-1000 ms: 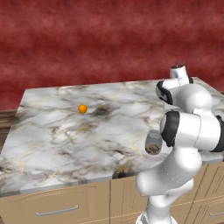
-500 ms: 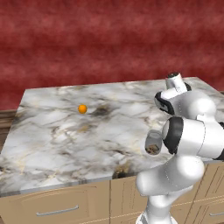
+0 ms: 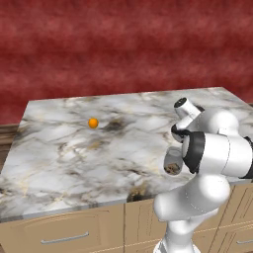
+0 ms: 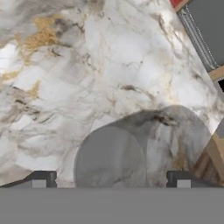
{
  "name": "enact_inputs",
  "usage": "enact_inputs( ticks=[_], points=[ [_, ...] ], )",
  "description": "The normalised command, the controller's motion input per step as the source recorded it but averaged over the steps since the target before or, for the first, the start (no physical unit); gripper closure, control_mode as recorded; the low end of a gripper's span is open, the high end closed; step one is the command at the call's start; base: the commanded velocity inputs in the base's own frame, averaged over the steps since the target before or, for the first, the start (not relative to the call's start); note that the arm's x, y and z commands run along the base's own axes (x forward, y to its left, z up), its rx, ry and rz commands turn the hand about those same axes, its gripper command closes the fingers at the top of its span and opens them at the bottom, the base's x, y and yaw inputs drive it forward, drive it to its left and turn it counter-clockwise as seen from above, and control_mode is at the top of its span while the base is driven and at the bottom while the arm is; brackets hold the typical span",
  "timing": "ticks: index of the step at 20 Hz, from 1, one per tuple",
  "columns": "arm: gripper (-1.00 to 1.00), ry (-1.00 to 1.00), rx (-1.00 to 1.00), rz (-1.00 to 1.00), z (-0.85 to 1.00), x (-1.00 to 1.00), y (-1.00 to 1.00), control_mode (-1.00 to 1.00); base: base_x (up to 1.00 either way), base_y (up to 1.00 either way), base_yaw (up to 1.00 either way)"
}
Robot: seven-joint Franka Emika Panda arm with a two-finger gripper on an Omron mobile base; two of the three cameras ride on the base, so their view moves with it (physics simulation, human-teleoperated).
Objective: Pick the jar and jar from the dining table and place them in the open cabinet. Close the cabinet after placing the objects.
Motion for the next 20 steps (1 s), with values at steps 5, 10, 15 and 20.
enact_inputs(
  ticks=[5, 10, 15, 20],
  points=[
    [-1.00, -0.05, -0.01, 0.00, -0.03, 0.06, -0.12, -1.00, 0.00, 0.00, 0.00],
    [-1.00, -0.01, -0.07, -0.01, -0.02, 0.00, -0.26, -1.00, 0.00, 0.00, 0.00],
    [-1.00, -0.02, -0.13, 0.00, -0.25, 0.07, -0.05, -1.00, 0.00, 0.00, 0.00],
    [-1.00, 0.00, -0.08, 0.00, -0.35, 0.03, -0.08, -1.00, 0.00, 0.00, 0.00]
  ],
)
